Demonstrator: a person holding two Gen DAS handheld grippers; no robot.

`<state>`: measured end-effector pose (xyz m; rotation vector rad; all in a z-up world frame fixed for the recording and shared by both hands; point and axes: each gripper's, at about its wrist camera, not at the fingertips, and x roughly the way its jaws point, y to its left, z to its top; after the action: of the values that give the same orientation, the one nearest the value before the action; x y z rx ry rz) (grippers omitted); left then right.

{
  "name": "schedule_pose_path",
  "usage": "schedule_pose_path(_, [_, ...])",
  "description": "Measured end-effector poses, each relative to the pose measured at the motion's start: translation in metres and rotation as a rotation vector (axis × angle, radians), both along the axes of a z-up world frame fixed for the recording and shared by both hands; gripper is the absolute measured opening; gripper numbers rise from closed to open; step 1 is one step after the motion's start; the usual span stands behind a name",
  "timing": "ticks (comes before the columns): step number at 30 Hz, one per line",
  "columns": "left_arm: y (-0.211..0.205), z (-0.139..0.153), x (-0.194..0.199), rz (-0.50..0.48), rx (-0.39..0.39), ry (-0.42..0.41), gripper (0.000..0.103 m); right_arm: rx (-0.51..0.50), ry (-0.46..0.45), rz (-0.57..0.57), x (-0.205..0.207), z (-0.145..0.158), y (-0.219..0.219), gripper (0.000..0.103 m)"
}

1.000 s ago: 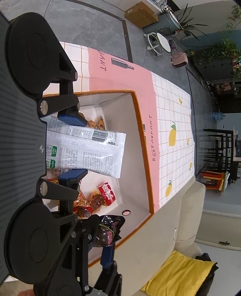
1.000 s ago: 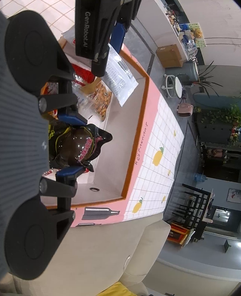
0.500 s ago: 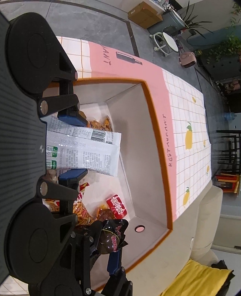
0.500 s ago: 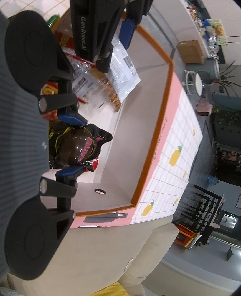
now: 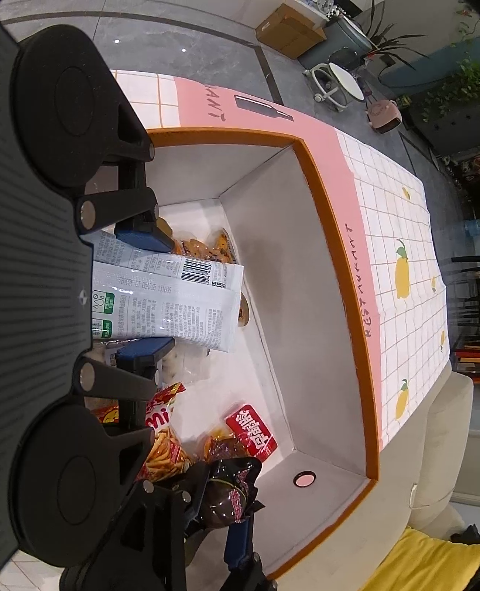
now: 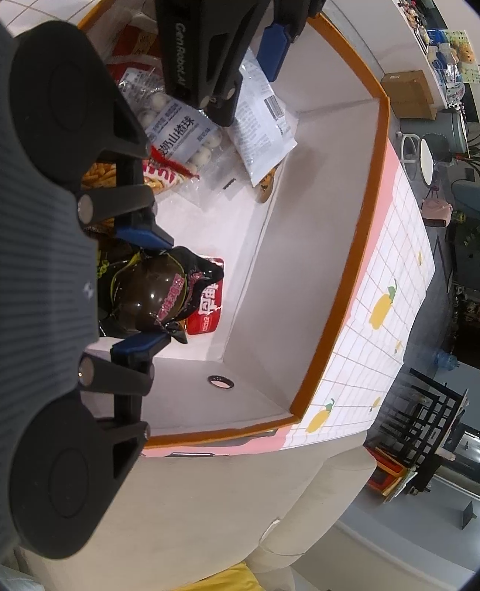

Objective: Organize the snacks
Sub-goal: 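Open both grippers to drop the white pack and chocolate bag into the box, then move both tools back toward the green sausage and clear nut bag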

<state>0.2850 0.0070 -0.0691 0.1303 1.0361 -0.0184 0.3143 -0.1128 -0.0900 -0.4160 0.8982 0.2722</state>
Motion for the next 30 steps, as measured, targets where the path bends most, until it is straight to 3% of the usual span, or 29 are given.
schedule_pose_path(10, [-0.001, 0.000, 0.000, -0.003, 0.021, -0.012, 0.065, -0.006, -0.024, 0.023, 0.000, 0.002, -0.001, 0.051])
schedule_pose_path(14, [-0.001, 0.007, -0.005, -0.014, 0.022, -0.048, 0.072, -0.008, -0.045, 0.038, -0.004, 0.008, -0.001, 0.053])
schedule_pose_path(16, [0.000, 0.013, -0.009, -0.016, 0.012, -0.072, 0.077, -0.002, -0.063, 0.038, -0.006, 0.012, -0.003, 0.061])
schedule_pose_path(30, [0.001, 0.061, -0.057, -0.023, -0.026, -0.259, 0.079, 0.092, -0.181, 0.037, -0.041, 0.057, -0.016, 0.067])
